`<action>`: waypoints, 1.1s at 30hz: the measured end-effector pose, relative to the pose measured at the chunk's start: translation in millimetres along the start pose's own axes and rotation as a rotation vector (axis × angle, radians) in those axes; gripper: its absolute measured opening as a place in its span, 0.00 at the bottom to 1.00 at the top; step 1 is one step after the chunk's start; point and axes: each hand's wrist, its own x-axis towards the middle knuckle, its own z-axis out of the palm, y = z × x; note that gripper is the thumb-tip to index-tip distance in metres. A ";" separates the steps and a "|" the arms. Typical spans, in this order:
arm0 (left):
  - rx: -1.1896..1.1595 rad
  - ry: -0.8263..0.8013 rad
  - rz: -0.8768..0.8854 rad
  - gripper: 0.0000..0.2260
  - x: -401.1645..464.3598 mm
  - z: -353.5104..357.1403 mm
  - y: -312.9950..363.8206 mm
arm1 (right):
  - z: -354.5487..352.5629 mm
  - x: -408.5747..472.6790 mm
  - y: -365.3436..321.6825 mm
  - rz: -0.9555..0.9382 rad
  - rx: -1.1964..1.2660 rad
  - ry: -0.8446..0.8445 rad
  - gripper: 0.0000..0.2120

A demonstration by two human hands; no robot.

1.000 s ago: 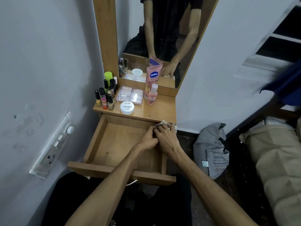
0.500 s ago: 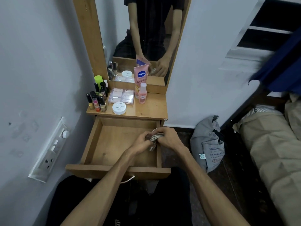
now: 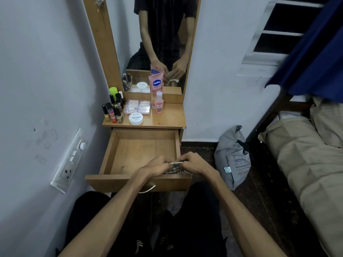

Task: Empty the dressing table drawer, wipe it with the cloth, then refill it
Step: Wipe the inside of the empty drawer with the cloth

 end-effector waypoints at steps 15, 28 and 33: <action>0.036 -0.021 -0.001 0.15 -38.7 -45.6 -23.8 | 36.4 10.5 -60.2 0.001 -0.106 0.031 0.05; 0.126 0.104 -0.067 0.11 -102.0 -114.0 -106.1 | 99.8 45.5 -160.2 -0.096 -0.015 -0.049 0.07; 0.197 0.238 -0.119 0.10 -109.6 -129.0 -122.7 | 111.6 67.5 -178.0 -0.080 0.162 -0.118 0.07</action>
